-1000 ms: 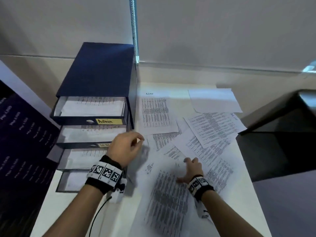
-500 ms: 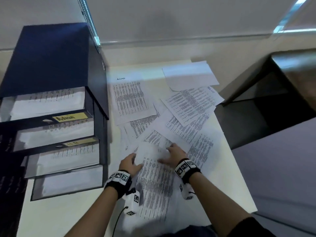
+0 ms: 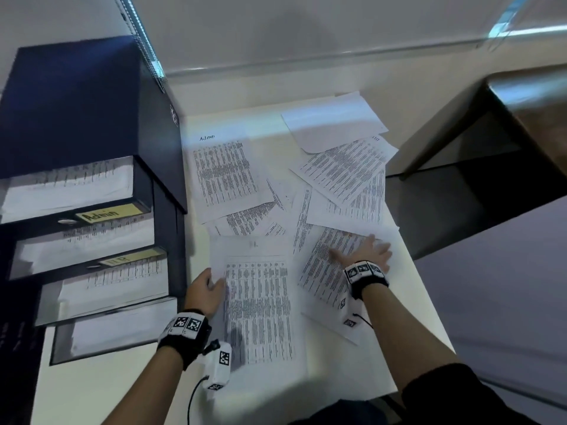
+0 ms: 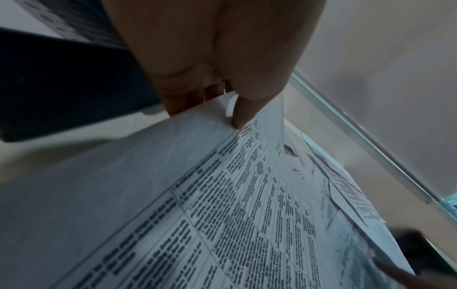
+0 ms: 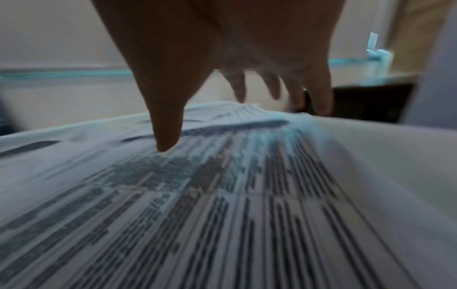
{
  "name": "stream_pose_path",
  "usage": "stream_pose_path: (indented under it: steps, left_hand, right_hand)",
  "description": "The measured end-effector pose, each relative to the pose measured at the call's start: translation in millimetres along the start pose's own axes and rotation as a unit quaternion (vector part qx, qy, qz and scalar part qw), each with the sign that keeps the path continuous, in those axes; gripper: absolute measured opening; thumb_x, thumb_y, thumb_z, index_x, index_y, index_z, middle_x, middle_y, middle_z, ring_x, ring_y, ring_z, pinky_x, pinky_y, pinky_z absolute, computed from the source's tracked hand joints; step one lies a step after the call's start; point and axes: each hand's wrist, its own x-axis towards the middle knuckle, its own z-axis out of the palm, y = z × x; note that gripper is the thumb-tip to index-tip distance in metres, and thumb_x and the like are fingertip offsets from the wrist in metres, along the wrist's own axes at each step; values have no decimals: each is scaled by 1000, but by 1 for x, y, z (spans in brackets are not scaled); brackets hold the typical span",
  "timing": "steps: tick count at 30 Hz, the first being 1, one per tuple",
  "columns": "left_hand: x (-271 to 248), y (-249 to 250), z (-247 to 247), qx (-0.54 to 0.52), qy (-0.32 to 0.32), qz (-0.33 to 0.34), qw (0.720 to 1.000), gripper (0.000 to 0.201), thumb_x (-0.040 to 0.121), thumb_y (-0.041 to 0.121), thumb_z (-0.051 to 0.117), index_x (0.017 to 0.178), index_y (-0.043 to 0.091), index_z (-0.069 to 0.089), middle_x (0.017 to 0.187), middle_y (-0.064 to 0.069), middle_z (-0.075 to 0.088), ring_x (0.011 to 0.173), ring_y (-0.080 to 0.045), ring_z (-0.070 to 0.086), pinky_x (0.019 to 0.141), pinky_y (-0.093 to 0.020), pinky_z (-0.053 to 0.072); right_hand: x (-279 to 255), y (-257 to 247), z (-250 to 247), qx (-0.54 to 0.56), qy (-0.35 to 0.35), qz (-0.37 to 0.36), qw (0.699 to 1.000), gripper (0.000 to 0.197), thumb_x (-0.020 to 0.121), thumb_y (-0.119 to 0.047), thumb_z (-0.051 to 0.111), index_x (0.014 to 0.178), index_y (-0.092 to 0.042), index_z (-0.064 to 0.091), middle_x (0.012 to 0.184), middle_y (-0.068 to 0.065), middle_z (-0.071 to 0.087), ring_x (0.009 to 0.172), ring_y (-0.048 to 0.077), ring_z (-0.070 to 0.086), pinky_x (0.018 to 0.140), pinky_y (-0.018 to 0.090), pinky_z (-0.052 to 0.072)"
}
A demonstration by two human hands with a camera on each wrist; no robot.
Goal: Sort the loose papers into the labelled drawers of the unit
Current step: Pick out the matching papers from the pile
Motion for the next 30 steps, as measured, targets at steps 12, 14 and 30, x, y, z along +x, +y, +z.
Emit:
stream_pose_path:
  steps: [12,14,30]
  left_hand:
    - [0,-8,11,79,-36,-62,994,48,87,29,74,127,4,63,121,-13,68,114,-32,63,97,-33,48]
    - [-6,-11,16,68,-45,-48,996,39,83,28,79,115,9,69,111,-8,73,104,-28,67,90,-31,51]
    - [-18,32,41,-126,-78,-14,989,55,74,20,87,116,22,52,103,4,65,96,-20,65,83,-33,54]
  right_hand:
    - [-77,10,50,37,9,-193,981,90,63,-62,78,135,-20,43,145,17,28,133,37,32,111,47,34]
    - [-69,7,40,100,-10,-148,984,100,61,-48,87,141,-17,37,136,16,31,124,35,39,106,44,40]
    - [-67,-10,11,249,-85,-232,936,20,88,-29,71,90,-9,73,86,4,70,79,23,66,67,26,54]
